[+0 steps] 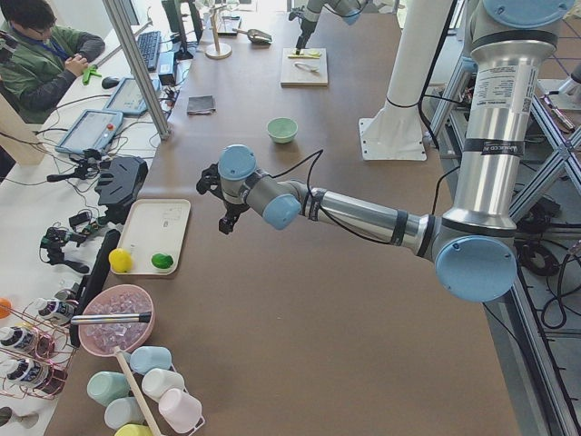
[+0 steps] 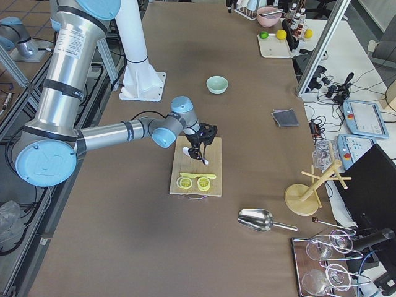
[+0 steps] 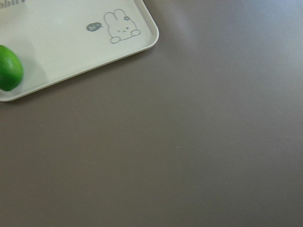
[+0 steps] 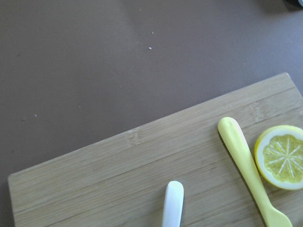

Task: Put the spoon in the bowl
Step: 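Grasp the white ceramic spoon on the cutting board with the right gripper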

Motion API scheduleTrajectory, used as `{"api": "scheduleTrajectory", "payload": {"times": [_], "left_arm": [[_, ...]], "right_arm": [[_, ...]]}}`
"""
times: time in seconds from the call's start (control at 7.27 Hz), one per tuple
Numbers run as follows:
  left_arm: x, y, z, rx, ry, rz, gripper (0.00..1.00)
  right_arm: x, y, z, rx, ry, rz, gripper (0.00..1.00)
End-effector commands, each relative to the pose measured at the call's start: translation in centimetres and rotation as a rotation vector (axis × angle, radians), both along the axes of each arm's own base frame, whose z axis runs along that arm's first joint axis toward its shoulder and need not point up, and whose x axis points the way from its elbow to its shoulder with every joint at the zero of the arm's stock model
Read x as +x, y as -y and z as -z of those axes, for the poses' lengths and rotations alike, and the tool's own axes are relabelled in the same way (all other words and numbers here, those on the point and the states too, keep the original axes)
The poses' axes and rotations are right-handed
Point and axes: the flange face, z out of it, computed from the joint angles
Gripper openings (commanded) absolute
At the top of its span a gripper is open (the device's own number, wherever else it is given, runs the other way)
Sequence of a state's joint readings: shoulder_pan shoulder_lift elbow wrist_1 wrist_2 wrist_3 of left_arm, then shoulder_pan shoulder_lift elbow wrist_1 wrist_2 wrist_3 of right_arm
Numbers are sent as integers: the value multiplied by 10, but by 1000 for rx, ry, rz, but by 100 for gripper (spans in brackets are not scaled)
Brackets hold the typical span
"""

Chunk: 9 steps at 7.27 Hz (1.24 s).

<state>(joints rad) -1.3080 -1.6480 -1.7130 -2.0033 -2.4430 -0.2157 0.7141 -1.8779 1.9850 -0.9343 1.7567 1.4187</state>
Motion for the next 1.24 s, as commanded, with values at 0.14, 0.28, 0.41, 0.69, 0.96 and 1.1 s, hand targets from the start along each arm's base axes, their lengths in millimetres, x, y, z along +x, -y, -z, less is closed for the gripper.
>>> {"api": "scheduleTrajectory", "payload": {"times": [0.14, 0.28, 0.41, 0.69, 0.96, 1.1], "left_arm": [[-2, -2, -3, -1, 1, 0, 98], [-2, -2, -2, 0, 1, 0, 98], [-2, -3, -2, 2, 1, 0, 98], [-2, -3, -2, 2, 1, 0, 98], [-2, -3, -3, 0, 1, 0, 98], [-2, -3, -3, -1, 1, 0, 98]], "right_arm": [[-45, -21, -31, 14, -13, -52, 76], [-44, -20, -31, -4, -4, -80, 54], [-45, -21, -30, -8, 0, -92, 36], [-46, -21, -29, -7, 1, -93, 0], [-45, -21, -6, 8, 33, -90, 0], [-50, -19, 21, 11, 49, -84, 0]]}}
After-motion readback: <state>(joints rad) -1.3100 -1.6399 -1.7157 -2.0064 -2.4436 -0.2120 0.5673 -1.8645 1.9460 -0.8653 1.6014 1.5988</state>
